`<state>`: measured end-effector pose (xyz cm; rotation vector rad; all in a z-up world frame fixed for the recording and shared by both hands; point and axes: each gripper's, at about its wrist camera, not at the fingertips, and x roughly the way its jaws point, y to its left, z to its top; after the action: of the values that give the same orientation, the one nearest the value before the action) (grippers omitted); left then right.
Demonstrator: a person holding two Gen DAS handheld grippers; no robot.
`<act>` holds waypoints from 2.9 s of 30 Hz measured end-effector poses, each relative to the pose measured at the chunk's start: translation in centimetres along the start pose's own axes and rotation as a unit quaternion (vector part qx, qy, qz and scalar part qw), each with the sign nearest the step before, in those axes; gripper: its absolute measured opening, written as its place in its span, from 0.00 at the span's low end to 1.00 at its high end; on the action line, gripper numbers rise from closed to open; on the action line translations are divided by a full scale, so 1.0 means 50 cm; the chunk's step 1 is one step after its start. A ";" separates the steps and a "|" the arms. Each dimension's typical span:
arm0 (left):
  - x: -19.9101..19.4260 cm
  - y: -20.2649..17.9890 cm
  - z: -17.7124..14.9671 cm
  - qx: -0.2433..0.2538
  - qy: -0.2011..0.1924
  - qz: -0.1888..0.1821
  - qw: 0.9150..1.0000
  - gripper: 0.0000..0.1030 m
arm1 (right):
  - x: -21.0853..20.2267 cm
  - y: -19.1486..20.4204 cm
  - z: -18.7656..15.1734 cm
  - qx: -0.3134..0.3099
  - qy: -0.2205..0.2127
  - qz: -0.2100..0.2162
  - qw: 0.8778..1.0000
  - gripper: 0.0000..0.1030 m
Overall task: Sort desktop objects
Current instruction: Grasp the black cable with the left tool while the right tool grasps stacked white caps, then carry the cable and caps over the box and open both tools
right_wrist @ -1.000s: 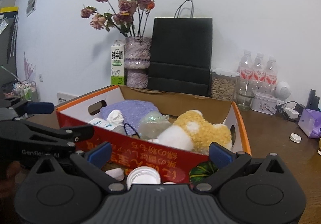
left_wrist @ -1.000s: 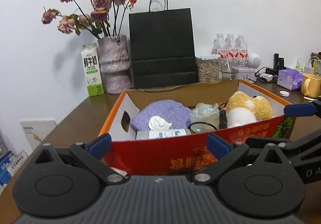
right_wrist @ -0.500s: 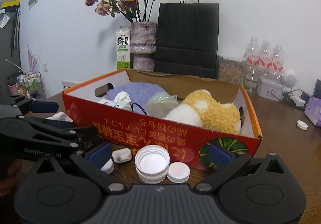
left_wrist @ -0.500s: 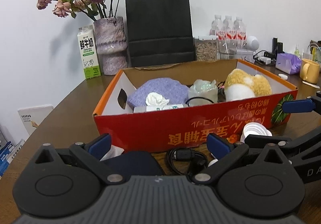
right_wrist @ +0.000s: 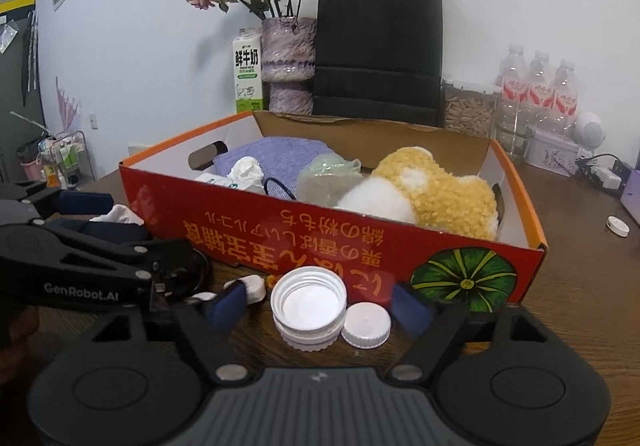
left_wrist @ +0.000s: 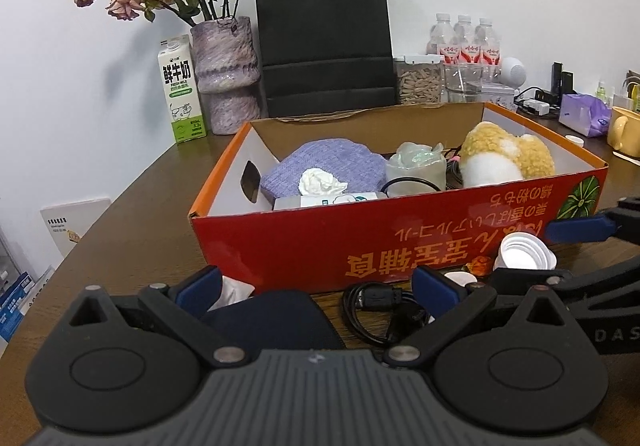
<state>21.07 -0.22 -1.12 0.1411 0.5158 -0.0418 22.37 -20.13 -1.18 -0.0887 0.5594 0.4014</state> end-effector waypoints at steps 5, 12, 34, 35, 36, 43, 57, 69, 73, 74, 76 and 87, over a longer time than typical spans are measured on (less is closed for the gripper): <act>0.001 0.000 0.000 0.001 0.001 -0.002 1.000 1.00 | -0.009 0.000 0.001 -0.002 -0.012 0.014 1.000 0.38; -0.005 -0.003 0.001 0.004 -0.008 -0.014 1.000 1.00 | -0.024 0.001 0.003 -0.005 -0.030 0.013 0.999 0.38; 0.020 -0.038 0.003 0.004 0.022 -0.059 0.998 0.63 | -0.049 -0.004 0.005 -0.005 -0.051 -0.002 0.999 0.38; 0.023 -0.040 0.002 0.004 0.026 -0.056 0.998 0.61 | -0.049 -0.005 0.005 -0.005 -0.051 -0.002 0.999 0.38; 0.024 -0.041 0.002 0.003 0.029 -0.055 0.998 0.59 | -0.049 -0.004 0.005 -0.005 -0.051 -0.002 0.999 0.38; 0.039 -0.045 -0.002 0.003 0.056 -0.051 0.997 0.56 | -0.049 -0.001 0.005 -0.009 -0.050 0.001 0.999 0.38; 0.032 -0.044 -0.002 -0.012 0.048 -0.055 0.997 0.44 | -0.051 0.000 0.005 -0.011 -0.053 0.008 0.999 0.38; 0.005 -0.054 -0.005 -0.009 0.016 -0.045 0.999 0.43 | -0.070 0.001 0.004 -0.009 -0.077 0.016 0.997 0.38; -0.013 -0.059 -0.007 -0.012 0.001 -0.038 0.999 0.43 | -0.084 0.004 0.006 -0.007 -0.092 0.018 0.996 0.38; -0.018 -0.059 -0.007 -0.014 -0.003 -0.038 0.999 0.43 | -0.087 0.006 0.007 -0.008 -0.096 0.019 0.995 0.38; -0.028 -0.059 -0.006 -0.017 -0.008 -0.037 0.999 0.43 | -0.096 0.010 0.010 -0.008 -0.106 0.020 0.994 0.38; -0.092 -0.030 0.053 -0.038 -0.076 -0.031 0.996 0.43 | -0.131 0.028 0.077 -0.011 -0.155 0.017 0.988 0.38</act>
<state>18.23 -2.05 3.25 0.0477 0.3698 -0.0927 18.67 -20.36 5.61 -0.0361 0.2498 0.4448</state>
